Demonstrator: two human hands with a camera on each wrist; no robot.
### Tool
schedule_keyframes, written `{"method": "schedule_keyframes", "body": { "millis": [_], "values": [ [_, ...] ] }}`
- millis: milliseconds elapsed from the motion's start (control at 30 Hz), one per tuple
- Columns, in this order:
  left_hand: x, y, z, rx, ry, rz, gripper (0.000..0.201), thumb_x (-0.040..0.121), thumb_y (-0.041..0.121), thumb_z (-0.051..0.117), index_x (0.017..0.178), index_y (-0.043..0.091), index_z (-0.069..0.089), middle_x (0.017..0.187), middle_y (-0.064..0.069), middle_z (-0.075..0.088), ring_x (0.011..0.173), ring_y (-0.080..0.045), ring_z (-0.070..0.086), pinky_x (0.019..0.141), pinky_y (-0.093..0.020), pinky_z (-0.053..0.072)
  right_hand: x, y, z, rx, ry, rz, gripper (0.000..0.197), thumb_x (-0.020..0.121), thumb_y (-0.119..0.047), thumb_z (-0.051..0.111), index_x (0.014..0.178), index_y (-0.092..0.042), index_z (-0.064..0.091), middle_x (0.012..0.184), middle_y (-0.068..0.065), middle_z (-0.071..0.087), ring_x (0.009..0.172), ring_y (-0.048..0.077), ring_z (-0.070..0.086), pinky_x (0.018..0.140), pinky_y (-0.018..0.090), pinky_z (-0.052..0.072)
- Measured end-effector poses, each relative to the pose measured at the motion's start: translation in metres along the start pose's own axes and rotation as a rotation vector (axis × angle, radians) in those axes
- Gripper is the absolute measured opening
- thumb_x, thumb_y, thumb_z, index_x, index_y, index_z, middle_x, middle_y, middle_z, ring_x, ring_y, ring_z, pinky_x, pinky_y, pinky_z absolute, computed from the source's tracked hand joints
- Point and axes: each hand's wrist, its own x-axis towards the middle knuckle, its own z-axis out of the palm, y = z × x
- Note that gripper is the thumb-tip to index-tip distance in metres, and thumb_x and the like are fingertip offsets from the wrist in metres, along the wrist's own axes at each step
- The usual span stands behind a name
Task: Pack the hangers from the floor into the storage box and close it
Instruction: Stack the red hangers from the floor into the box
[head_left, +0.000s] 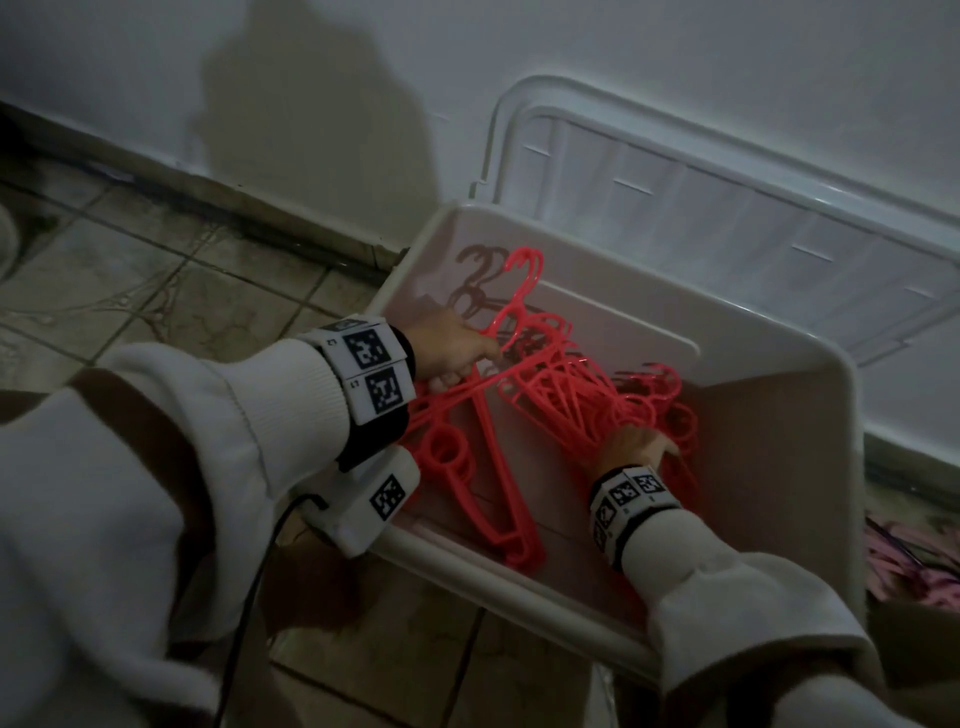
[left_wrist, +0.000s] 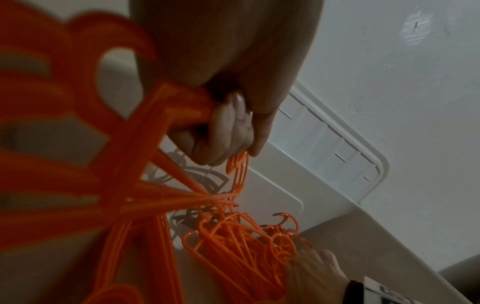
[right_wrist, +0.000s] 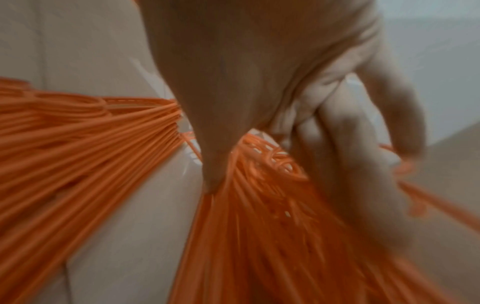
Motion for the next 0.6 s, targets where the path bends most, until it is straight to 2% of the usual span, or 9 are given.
{"method": "schedule_keyframes", "body": {
  "millis": [133, 233, 333, 367, 400, 433, 500, 567, 600],
  "values": [
    [0.003, 0.003, -0.004, -0.014, -0.009, 0.006, 0.041, 0.090, 0.018, 0.054, 0.054, 0.012, 0.037, 0.031, 0.003, 0.033, 0.019, -0.005, 0.026, 0.030, -0.006, 0.022, 0.001, 0.007, 0.000, 0.022, 0.034, 0.011, 0.043, 0.092, -0.047, 0.046, 0.118, -0.013, 0.057, 0.113, 0.002, 0.065, 0.099, 0.023, 0.064, 0.089, 0.045, 0.045],
    [0.005, 0.002, -0.008, -0.030, -0.020, -0.003, 0.039, 0.092, 0.019, 0.051, 0.056, 0.013, 0.035, 0.032, 0.003, 0.032, 0.019, -0.004, 0.025, 0.031, -0.005, 0.021, 0.002, 0.006, 0.004, -0.145, 0.120, -0.036, 0.034, 0.094, -0.043, 0.041, 0.110, -0.020, 0.060, 0.100, -0.004, 0.068, 0.075, 0.018, 0.063, 0.081, 0.038, 0.041],
    [0.004, 0.002, -0.008, -0.049, -0.042, -0.009, 0.041, 0.094, 0.019, 0.048, 0.056, 0.015, 0.031, 0.026, 0.008, 0.027, 0.020, -0.004, 0.022, 0.031, -0.005, 0.019, 0.002, -0.001, 0.008, -0.204, 0.419, -0.128, 0.029, 0.089, -0.031, 0.047, 0.110, -0.020, 0.064, 0.103, -0.005, 0.068, 0.095, 0.014, 0.062, 0.097, 0.043, 0.039],
    [0.003, 0.002, -0.008, -0.057, -0.047, -0.008, 0.042, 0.094, 0.018, 0.048, 0.056, 0.015, 0.030, 0.025, 0.008, 0.026, 0.020, -0.004, 0.021, 0.031, -0.005, 0.018, 0.000, -0.005, 0.006, -0.190, 0.515, -0.125, 0.031, 0.086, -0.028, 0.048, 0.106, -0.018, 0.068, 0.099, -0.002, 0.070, 0.096, 0.015, 0.063, 0.095, 0.042, 0.043],
    [0.002, 0.002, -0.008, -0.064, -0.053, -0.006, 0.043, 0.094, 0.017, 0.047, 0.056, 0.015, 0.029, 0.025, 0.007, 0.025, 0.020, -0.004, 0.020, 0.031, -0.005, 0.018, 0.002, -0.009, 0.005, -0.147, 0.582, -0.133, 0.033, 0.082, -0.021, 0.043, 0.097, -0.013, 0.071, 0.090, 0.001, 0.071, 0.088, 0.016, 0.065, 0.085, 0.037, 0.050],
    [0.002, 0.002, -0.008, -0.070, -0.059, -0.002, 0.042, 0.095, 0.017, 0.046, 0.056, 0.015, 0.029, 0.026, 0.007, 0.025, 0.020, -0.004, 0.020, 0.031, -0.005, 0.018, 0.003, -0.013, 0.005, -0.082, 0.612, -0.142, 0.036, 0.075, -0.013, 0.037, 0.080, -0.008, 0.073, 0.076, 0.004, 0.070, 0.072, 0.016, 0.066, 0.066, 0.030, 0.054],
    [0.002, 0.001, -0.009, -0.073, -0.062, 0.011, 0.042, 0.095, 0.016, 0.046, 0.056, 0.015, 0.029, 0.026, 0.008, 0.026, 0.020, -0.004, 0.021, 0.032, -0.005, 0.018, 0.016, -0.029, 0.009, 0.160, 0.544, -0.246, 0.030, 0.065, -0.004, 0.034, 0.063, -0.004, 0.065, 0.053, 0.005, 0.062, 0.039, 0.014, 0.056, 0.034, 0.018, 0.040],
    [0.003, -0.001, -0.011, -0.066, -0.055, 0.012, 0.042, 0.094, 0.016, 0.046, 0.056, 0.015, 0.030, 0.027, 0.009, 0.026, 0.020, -0.004, 0.021, 0.032, -0.005, 0.019, 0.007, -0.030, 0.001, 0.319, 0.480, -0.252, 0.012, 0.067, -0.008, 0.053, 0.073, -0.002, 0.062, 0.052, 0.007, 0.061, 0.037, 0.016, 0.057, 0.032, 0.019, 0.040],
    [0.004, -0.001, -0.011, -0.059, -0.055, 0.006, 0.042, 0.094, 0.017, 0.047, 0.056, 0.015, 0.030, 0.027, 0.009, 0.026, 0.020, -0.004, 0.022, 0.032, -0.005, 0.019, 0.005, -0.029, -0.001, 0.375, 0.461, -0.221, 0.023, 0.070, -0.013, 0.063, 0.088, 0.000, 0.064, 0.069, 0.010, 0.067, 0.055, 0.020, 0.066, 0.045, 0.023, 0.049]
  ]
}}
